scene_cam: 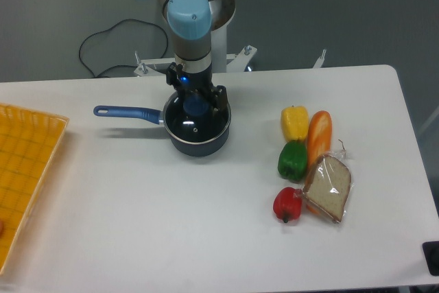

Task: Open the lid
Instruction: 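Close the gripper on the lid knob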

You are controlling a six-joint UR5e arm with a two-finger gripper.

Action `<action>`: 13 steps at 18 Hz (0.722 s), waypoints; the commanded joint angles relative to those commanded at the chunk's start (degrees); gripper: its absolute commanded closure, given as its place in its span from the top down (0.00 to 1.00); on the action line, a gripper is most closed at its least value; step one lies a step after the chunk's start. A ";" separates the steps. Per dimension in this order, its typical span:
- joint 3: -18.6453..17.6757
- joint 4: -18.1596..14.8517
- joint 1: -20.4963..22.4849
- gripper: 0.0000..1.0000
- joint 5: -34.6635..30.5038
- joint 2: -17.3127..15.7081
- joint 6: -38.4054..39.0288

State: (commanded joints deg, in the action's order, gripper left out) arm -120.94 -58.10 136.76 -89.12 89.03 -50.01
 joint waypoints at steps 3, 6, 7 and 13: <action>0.09 0.00 -0.26 1.00 -0.09 0.09 0.00; -0.09 0.00 -0.26 1.00 -0.26 0.18 -0.44; -0.09 0.00 -0.26 1.00 -0.26 0.18 -0.44; -0.18 0.00 -0.26 1.00 -0.26 0.44 -0.53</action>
State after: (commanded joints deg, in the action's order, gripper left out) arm -121.11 -58.10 136.49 -89.38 89.47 -50.54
